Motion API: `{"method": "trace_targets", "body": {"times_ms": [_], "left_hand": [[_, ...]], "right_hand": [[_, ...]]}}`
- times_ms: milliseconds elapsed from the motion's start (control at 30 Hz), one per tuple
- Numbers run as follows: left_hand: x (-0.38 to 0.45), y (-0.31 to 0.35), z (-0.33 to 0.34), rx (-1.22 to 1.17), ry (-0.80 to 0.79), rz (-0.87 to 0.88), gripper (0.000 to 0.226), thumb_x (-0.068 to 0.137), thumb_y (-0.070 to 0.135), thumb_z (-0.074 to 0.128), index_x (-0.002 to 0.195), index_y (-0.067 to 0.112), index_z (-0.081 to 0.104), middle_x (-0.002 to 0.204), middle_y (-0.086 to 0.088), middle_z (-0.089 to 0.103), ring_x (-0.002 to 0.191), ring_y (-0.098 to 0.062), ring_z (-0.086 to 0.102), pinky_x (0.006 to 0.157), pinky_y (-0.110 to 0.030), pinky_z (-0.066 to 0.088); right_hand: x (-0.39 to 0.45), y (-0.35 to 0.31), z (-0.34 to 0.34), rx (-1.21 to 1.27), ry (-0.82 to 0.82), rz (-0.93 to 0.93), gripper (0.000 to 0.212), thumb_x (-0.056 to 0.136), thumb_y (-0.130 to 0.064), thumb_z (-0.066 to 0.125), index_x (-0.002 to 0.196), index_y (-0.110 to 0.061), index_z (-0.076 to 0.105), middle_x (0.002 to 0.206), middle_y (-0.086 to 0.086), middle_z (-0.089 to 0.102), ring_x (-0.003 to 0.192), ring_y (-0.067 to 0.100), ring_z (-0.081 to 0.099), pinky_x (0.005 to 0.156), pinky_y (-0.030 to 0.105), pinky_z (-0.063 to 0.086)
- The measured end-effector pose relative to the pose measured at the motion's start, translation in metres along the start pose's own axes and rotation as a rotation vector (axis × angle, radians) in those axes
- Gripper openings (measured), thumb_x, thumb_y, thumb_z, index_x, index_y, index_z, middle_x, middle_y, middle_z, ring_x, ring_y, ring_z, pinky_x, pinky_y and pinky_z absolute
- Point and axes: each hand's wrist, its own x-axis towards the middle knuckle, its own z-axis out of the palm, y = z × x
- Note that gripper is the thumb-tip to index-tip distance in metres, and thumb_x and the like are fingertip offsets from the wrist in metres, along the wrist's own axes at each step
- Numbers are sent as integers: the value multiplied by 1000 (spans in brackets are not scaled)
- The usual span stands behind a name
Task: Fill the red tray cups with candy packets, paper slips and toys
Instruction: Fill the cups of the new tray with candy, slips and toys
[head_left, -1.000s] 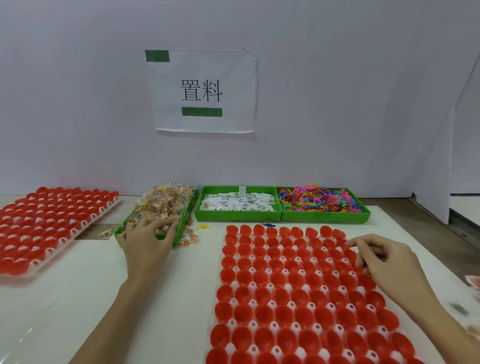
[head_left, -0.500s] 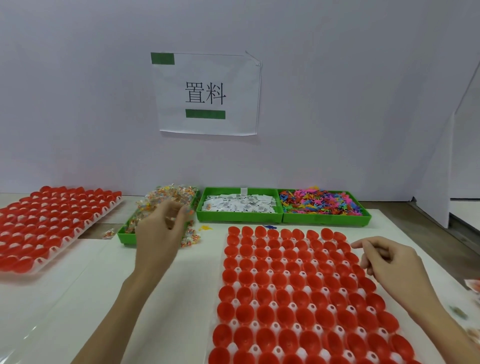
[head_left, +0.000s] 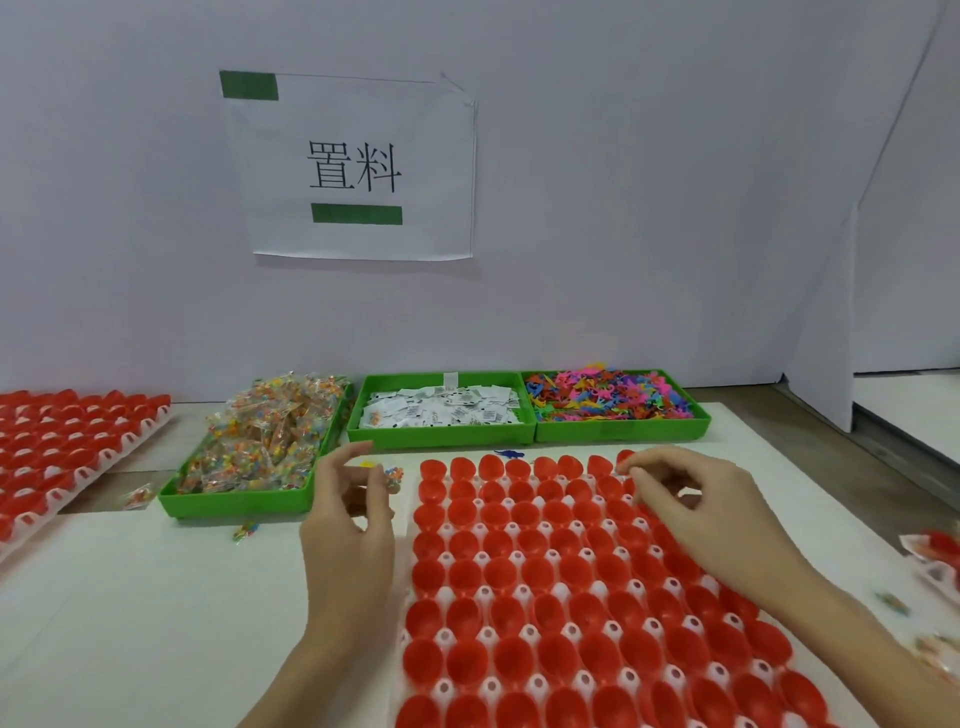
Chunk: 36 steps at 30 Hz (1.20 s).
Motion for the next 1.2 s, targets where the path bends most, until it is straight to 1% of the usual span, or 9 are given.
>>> {"method": "trace_targets", "body": {"times_ms": [100, 233, 433, 533, 667, 767, 1000, 1100, 1200], "left_hand": [[6, -5, 0, 18, -19, -13, 29, 105, 16, 54, 120, 41, 59, 82, 10, 65, 73, -14, 63, 70, -32, 52], [5, -6, 1, 2, -50, -16, 26, 105, 13, 54, 107, 36, 66, 83, 9, 67, 71, -13, 62, 67, -29, 51], [6, -8, 3, -24, -40, -18, 25, 107, 14, 51, 103, 32, 67, 79, 6, 64, 65, -15, 59, 61, -21, 48], [6, -11, 4, -28, -38, -34, 22, 107, 18, 52, 103, 34, 67, 81, 6, 65, 66, -15, 61, 62, -22, 49], [7, -15, 4, -42, -47, -57, 11, 103, 25, 58, 105, 28, 68, 82, 4, 67, 67, -16, 63, 61, -20, 50], [7, -16, 4, -40, -42, -70, 12, 102, 23, 61, 106, 31, 69, 84, 5, 69, 68, -15, 65, 61, -20, 51], [4, -8, 3, -32, -29, -51, 22, 104, 18, 57, 106, 37, 67, 90, 10, 71, 76, -13, 67, 72, -36, 56], [4, 5, 1, 10, -66, 34, 26, 102, 13, 57, 108, 37, 66, 97, 15, 69, 84, -10, 69, 77, -36, 56], [0, 22, -1, 21, -106, 133, 31, 99, 7, 60, 114, 33, 67, 100, 14, 69, 90, -12, 71, 81, -30, 56]], "right_hand": [[34, -20, 18, -61, -110, -67, 16, 95, -21, 66, 94, -34, 75, 79, -18, 72, 81, -1, 67, 72, 11, 50], [94, -38, 58, -141, -201, -100, 13, 97, -22, 66, 104, -22, 77, 91, -12, 74, 83, -1, 66, 74, 8, 45], [157, -45, 118, -231, -316, -19, 24, 100, -25, 63, 108, -7, 77, 104, 7, 77, 90, 16, 69, 93, 35, 55], [167, -42, 137, -329, -357, -3, 30, 97, -31, 69, 100, -4, 79, 105, 8, 77, 94, 21, 70, 89, 35, 56], [176, -37, 148, -348, -361, 29, 17, 92, -21, 75, 94, -5, 81, 107, 8, 77, 86, 15, 69, 80, 28, 54], [178, -36, 146, -339, -304, 49, 19, 95, -17, 71, 93, 0, 80, 103, 9, 78, 85, 20, 72, 82, 33, 59], [145, -51, 93, 15, -138, 64, 7, 97, -18, 69, 95, -12, 72, 76, 5, 74, 63, 15, 73, 55, 18, 47], [107, -54, 65, 193, -125, 71, 6, 97, -14, 69, 99, -10, 73, 80, 8, 76, 66, 15, 74, 54, 26, 52], [61, -51, 42, 315, -96, 93, 6, 95, -12, 70, 99, -14, 75, 81, 4, 76, 64, 11, 73, 58, 20, 55]]}}
